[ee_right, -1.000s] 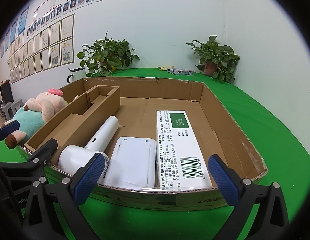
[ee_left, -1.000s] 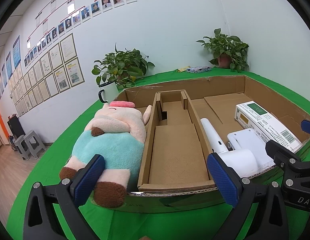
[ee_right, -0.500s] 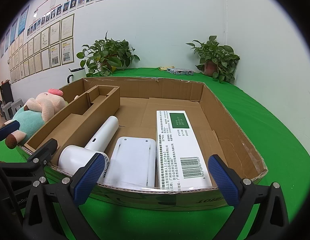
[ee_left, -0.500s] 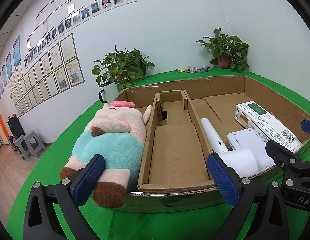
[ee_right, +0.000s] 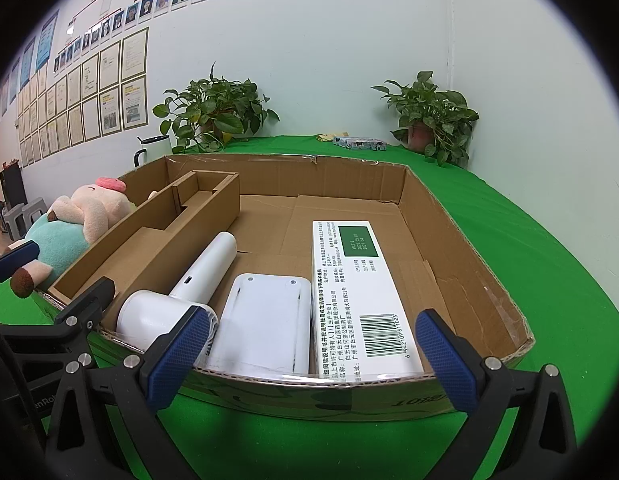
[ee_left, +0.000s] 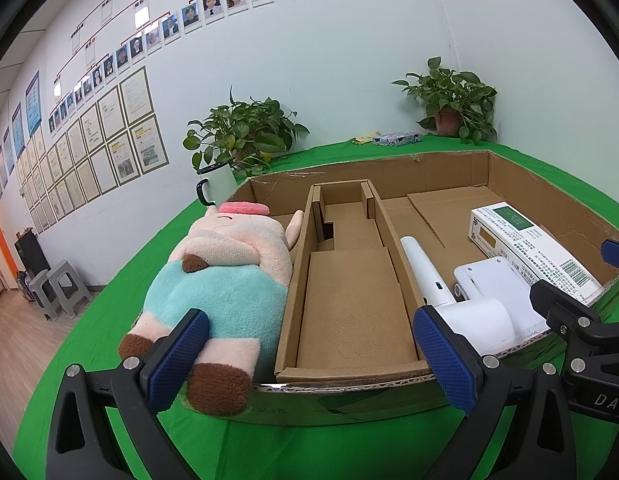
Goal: Organize objects
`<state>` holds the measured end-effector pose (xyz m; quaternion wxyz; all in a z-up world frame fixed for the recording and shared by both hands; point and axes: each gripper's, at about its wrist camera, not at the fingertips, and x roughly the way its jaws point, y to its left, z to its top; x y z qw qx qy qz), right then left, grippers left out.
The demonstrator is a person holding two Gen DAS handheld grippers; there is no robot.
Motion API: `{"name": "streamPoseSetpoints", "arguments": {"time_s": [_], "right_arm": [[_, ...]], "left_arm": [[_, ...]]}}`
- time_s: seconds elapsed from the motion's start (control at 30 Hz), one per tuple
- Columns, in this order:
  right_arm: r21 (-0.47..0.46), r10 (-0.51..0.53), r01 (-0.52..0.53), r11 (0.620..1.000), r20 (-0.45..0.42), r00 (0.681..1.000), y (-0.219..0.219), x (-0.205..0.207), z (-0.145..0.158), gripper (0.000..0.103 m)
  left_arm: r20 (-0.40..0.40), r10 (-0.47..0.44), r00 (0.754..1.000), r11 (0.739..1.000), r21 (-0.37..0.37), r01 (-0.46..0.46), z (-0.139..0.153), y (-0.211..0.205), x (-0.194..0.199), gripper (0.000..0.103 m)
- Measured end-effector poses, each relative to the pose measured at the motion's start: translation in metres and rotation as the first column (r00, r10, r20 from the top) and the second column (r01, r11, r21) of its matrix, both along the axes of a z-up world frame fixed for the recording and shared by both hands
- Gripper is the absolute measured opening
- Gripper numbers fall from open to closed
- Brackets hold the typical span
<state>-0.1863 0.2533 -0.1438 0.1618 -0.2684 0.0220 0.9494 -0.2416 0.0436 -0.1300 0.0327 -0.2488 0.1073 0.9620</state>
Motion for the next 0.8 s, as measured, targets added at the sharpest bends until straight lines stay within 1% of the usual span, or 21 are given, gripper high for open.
{"name": "streamPoseSetpoints", "arguments": {"time_s": [0.8], "right_arm": [[0.001, 0.0, 0.0, 1.0, 0.0, 1.0, -0.0001, 0.0, 0.0002, 0.102]], "left_arm": [[0.002, -0.002, 1.0, 1.0, 0.004, 0.002, -0.001, 0.0012, -0.0007, 0.103]]}}
